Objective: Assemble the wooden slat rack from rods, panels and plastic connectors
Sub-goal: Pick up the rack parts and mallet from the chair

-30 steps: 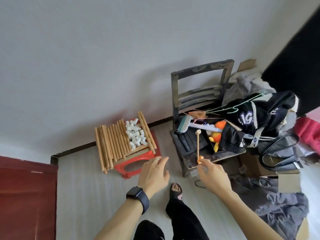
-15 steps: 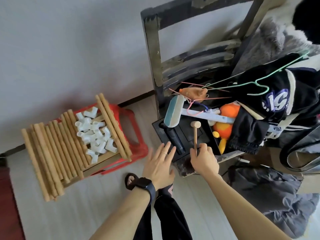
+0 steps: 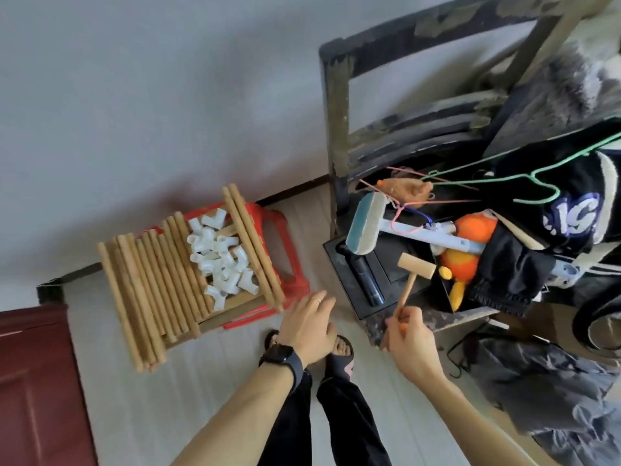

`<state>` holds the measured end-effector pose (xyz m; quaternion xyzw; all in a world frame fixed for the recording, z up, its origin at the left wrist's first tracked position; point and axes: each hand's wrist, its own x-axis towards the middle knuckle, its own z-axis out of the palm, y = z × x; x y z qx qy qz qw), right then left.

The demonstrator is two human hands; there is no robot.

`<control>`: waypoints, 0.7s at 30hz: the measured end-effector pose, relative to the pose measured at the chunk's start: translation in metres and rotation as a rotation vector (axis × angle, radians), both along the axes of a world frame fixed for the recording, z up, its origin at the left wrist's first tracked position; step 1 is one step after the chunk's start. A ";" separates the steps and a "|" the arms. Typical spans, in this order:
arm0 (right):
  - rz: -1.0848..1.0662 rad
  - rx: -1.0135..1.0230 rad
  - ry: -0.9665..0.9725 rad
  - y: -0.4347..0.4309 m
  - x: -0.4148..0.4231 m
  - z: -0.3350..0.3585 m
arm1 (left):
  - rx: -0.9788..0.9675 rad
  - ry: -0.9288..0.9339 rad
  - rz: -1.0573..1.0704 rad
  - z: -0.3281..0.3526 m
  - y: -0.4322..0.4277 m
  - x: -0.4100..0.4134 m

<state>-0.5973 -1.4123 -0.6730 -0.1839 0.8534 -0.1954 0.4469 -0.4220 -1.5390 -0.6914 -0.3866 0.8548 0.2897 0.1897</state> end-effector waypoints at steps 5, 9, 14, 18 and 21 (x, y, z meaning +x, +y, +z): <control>0.112 -0.047 -0.097 -0.027 0.052 0.042 | -0.086 0.198 0.428 0.048 -0.040 0.085; 0.246 -0.053 -0.163 -0.101 0.092 0.047 | -0.216 0.209 0.806 0.062 -0.073 0.172; 0.421 0.017 -0.179 -0.206 0.129 0.006 | -0.048 0.131 1.286 0.040 -0.123 0.282; 0.405 0.044 -0.088 -0.261 0.143 -0.029 | 0.174 0.121 1.505 0.005 -0.158 0.340; 0.455 0.086 0.015 -0.278 0.148 -0.046 | 0.383 0.129 1.539 -0.021 -0.182 0.363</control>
